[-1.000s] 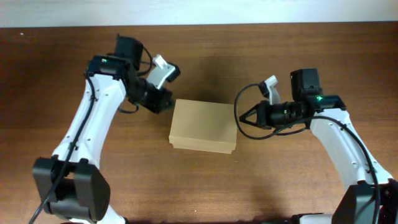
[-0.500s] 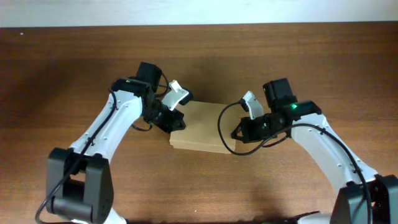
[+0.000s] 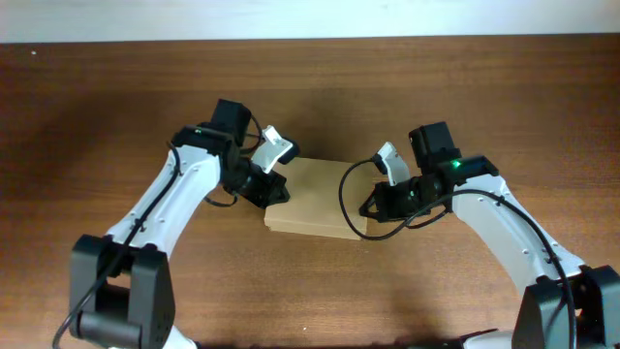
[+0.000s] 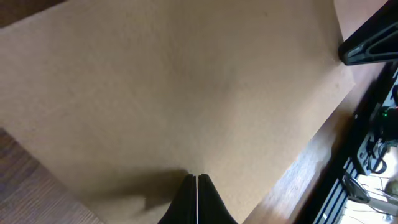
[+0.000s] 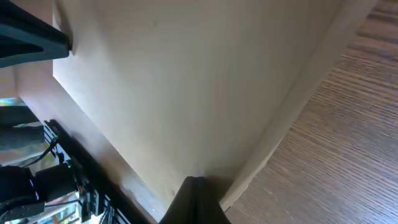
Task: Pack container
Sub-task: 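Press down on the closed lid with both grippers, then lift both grippers off the closed box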
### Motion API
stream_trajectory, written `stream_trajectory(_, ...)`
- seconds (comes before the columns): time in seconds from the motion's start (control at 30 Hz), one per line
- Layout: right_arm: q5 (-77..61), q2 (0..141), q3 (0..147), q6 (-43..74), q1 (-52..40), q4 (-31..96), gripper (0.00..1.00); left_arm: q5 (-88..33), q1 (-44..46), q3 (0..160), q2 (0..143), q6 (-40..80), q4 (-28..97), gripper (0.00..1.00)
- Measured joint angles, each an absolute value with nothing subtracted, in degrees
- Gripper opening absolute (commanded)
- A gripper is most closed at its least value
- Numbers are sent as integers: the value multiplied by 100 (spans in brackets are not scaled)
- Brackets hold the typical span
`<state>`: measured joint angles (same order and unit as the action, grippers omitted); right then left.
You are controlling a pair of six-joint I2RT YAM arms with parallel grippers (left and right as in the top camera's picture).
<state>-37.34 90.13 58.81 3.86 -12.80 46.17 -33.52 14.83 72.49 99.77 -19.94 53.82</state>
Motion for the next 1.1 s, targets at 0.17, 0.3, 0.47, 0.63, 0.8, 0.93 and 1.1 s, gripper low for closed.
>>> stream_trajectory(0.17,-3680,9091,6055,381,-1295,4683,4,-3181,1455,7135,9594,-1765,5137,2)
stream_trajectory(0.3,-3369,9091,6316,405,-1306,4783,4,-2714,1317,7124,8825,-1413,5035,2)
stream_trajectory(0.47,-2692,8875,6652,642,-1308,4797,4,-2237,1114,7124,8025,-1146,5019,2)
stream_trajectory(0.63,-1883,8552,6753,954,-1308,4851,4,-2073,910,7116,7929,-917,5026,2)
stream_trajectory(0.8,-1500,8685,6751,1146,-1308,4871,4,-2018,779,6936,7929,-718,4991,2)
stream_trajectory(0.93,-1417,9153,6746,1256,-1308,4803,4,-1997,779,6705,7929,-635,4984,2)
stream_trajectory(1.1,-1531,9697,6726,1343,-1308,4357,4,-1986,779,6578,7929,-528,4984,2)
